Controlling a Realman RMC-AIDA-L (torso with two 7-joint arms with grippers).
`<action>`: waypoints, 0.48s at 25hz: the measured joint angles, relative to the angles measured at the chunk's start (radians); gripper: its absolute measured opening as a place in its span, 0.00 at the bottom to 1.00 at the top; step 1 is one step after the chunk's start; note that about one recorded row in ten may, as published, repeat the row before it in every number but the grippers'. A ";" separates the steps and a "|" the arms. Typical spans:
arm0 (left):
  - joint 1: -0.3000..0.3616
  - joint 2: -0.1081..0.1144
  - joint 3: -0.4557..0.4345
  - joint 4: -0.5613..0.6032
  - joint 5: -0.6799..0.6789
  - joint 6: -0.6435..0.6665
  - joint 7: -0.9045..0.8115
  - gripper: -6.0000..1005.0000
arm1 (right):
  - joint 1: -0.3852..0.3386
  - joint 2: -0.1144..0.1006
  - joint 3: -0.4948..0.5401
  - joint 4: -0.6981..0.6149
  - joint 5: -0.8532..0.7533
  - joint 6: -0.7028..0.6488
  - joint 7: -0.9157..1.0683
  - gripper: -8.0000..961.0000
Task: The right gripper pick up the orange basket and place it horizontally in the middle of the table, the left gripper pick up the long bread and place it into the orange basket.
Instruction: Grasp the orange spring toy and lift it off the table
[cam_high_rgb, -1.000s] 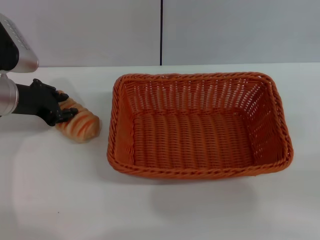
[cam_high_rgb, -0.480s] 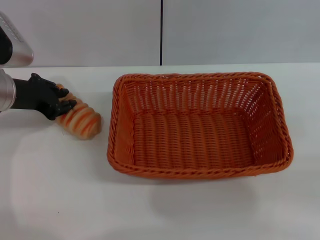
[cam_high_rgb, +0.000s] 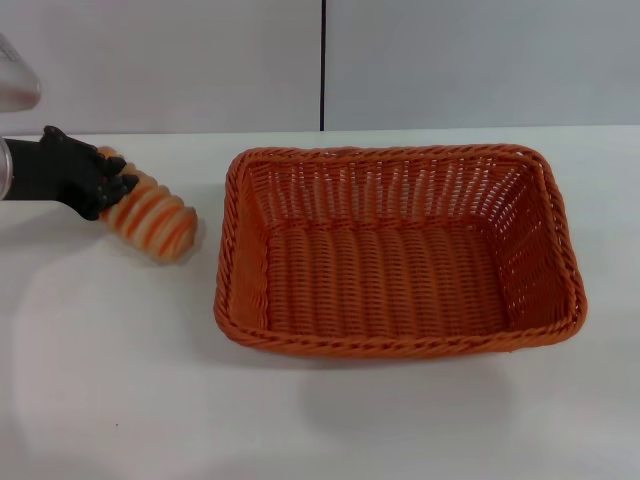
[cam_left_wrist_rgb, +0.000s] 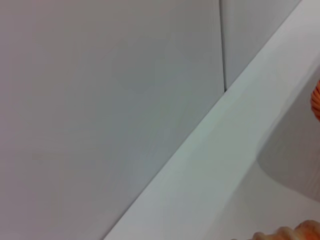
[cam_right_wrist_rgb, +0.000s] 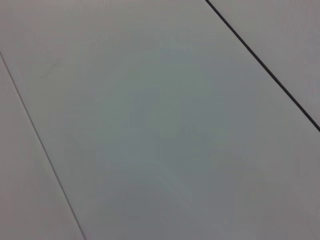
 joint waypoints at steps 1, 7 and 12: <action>0.002 0.000 0.000 0.005 -0.001 0.001 0.000 0.24 | 0.000 0.000 0.000 0.000 0.000 0.000 0.000 0.65; 0.008 0.000 -0.003 0.020 -0.002 0.005 -0.004 0.20 | 0.003 -0.001 -0.003 0.000 0.000 0.001 0.000 0.65; 0.018 0.000 -0.004 0.069 -0.005 0.016 -0.015 0.16 | 0.003 -0.001 -0.005 0.000 0.000 0.001 0.000 0.65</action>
